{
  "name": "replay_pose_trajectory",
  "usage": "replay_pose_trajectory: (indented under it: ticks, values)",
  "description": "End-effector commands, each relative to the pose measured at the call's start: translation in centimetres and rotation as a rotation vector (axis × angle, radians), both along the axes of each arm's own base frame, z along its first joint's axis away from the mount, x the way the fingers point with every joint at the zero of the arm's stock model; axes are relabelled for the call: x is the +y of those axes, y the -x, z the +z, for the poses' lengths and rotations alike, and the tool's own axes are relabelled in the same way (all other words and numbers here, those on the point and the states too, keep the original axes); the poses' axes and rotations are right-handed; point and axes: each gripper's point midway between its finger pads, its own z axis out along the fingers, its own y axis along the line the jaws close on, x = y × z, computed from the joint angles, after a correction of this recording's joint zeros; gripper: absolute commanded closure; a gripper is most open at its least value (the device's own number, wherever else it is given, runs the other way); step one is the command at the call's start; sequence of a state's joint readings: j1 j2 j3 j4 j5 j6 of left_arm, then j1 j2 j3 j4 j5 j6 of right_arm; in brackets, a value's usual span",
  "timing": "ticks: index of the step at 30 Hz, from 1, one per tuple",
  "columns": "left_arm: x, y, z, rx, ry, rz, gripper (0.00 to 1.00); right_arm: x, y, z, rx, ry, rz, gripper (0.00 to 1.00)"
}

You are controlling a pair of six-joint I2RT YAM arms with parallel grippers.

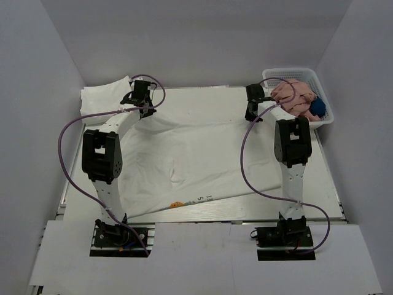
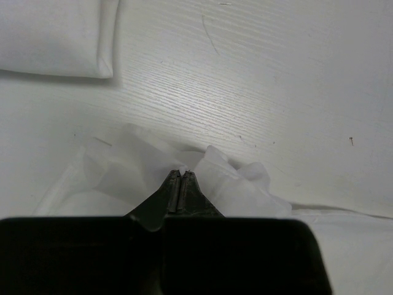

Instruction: Fold and stack the t-shirts

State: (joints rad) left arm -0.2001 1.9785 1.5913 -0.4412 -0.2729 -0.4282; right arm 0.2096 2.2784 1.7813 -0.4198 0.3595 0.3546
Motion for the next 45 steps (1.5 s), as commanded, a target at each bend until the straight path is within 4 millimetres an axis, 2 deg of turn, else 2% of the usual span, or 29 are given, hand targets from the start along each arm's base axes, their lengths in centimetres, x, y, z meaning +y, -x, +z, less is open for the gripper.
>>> replay_pose_trajectory:
  ticks: [1,3,6,7,8,10,11,12,13,14,16,18,19,20,21,25,27,28,29,34,35,36,37,40,41,43,44,45]
  values:
    - [-0.3,0.6,3.1,-0.059,0.024,-0.003,1.00,0.5,0.0,-0.6,0.009,-0.038,0.005,0.86]
    - [-0.1,0.8,2.9,-0.047,0.015,0.004,1.00,0.9,-0.3,0.1,-0.009,-0.051,0.025,1.00]
    - [0.1,1.3,3.3,-0.033,0.013,0.018,1.00,1.2,-0.9,2.1,-0.065,-0.059,0.033,1.00]
    - [0.1,1.3,3.3,-0.033,0.013,0.018,1.00,1.1,-0.5,2.3,-0.068,-0.053,0.032,1.00]
    - [0.2,2.0,4.0,-0.036,0.023,0.027,1.00,1.0,-0.9,3.8,-0.109,-0.054,0.035,1.00]
    - [0.4,3.3,3.7,-0.018,0.042,0.049,1.00,0.8,0.1,4.3,-0.124,-0.051,0.034,1.00]
    - [0.5,4.0,3.7,-0.007,0.049,0.058,1.00,0.7,0.2,5.6,-0.152,-0.052,0.038,1.00]
    - [0.4,4.9,4.8,-0.022,0.071,0.059,1.00,0.5,1.0,5.7,-0.158,-0.050,0.039,1.00]
    - [0.3,6.1,4.0,0.000,0.090,0.065,1.00,0.6,1.2,5.9,-0.165,-0.055,0.042,1.00]
    - [-0.1,6.9,4.1,0.005,0.121,0.057,1.00,0.6,1.3,7.2,-0.196,-0.059,0.050,1.00]
    - [-0.2,9.5,4.0,0.015,0.167,0.058,1.00,1.1,2.6,6.9,-0.190,-0.079,0.089,1.00]
    - [-0.7,11.6,3.7,0.035,0.236,0.081,1.00,1.2,3.3,7.8,-0.210,-0.096,0.106,1.00]
    - [-0.4,13.3,2.4,0.073,0.239,0.099,1.00,1.1,3.8,7.7,-0.213,-0.097,0.108,1.00]
    - [-0.7,14.2,4.0,0.035,0.284,0.096,1.00,1.1,4.5,7.9,-0.216,-0.099,0.108,1.00]
    - [-0.4,15.7,3.1,0.060,0.278,0.100,1.00,1.2,4.7,8.6,-0.233,-0.105,0.113,1.00]
    - [-0.2,19.6,4.0,0.049,0.306,0.095,1.00,1.2,5.7,9.5,-0.253,-0.126,0.112,1.00]
    - [-0.3,21.4,3.7,0.078,0.324,0.095,1.00,1.0,6.1,10.4,-0.274,-0.127,0.104,1.00]
    - [-0.5,22.2,4.6,0.056,0.354,0.081,1.00,1.0,6.4,10.4,-0.277,-0.132,0.106,1.00]
    - [-0.6,23.0,4.6,0.068,0.362,0.073,1.00,0.8,6.8,11.1,-0.292,-0.133,0.099,1.00]
    - [-1.4,26.7,4.4,0.107,0.427,0.025,1.00,0.2,8.5,11.4,-0.300,-0.125,0.098,1.00]
    - [-1.8,27.2,4.6,0.117,0.444,0.009,1.00,0.3,8.7,12.4,-0.328,-0.131,0.103,1.00]
    - [-2.0,27.9,4.8,0.124,0.452,-0.011,1.00,0.1,9.3,11.7,-0.312,-0.127,0.101,1.00]
    - [-2.5,28.4,5.0,0.136,0.479,-0.037,1.00,0.1,9.6,12.6,-0.334,-0.129,0.105,1.00]
    - [-3.1,29.7,4.3,0.174,0.498,-0.075,1.00,-0.1,10.5,11.7,-0.324,-0.128,0.108,1.00]
    - [-3.3,30.2,3.9,0.188,0.504,-0.095,1.00,-0.3,10.7,12.2,-0.338,-0.129,0.104,1.00]
    - [-4.4,31.2,3.3,0.235,0.554,-0.138,1.00,-0.3,11.3,12.0,-0.335,-0.131,0.106,1.00]
    - [-4.6,31.5,3.3,0.235,0.565,-0.149,1.00,-0.4,11.6,11.7,-0.327,-0.132,0.108,1.00]
    - [-4.5,32.5,2.4,0.285,0.566,-0.141,1.00,-0.4,12.2,10.9,-0.307,-0.131,0.107,1.00]
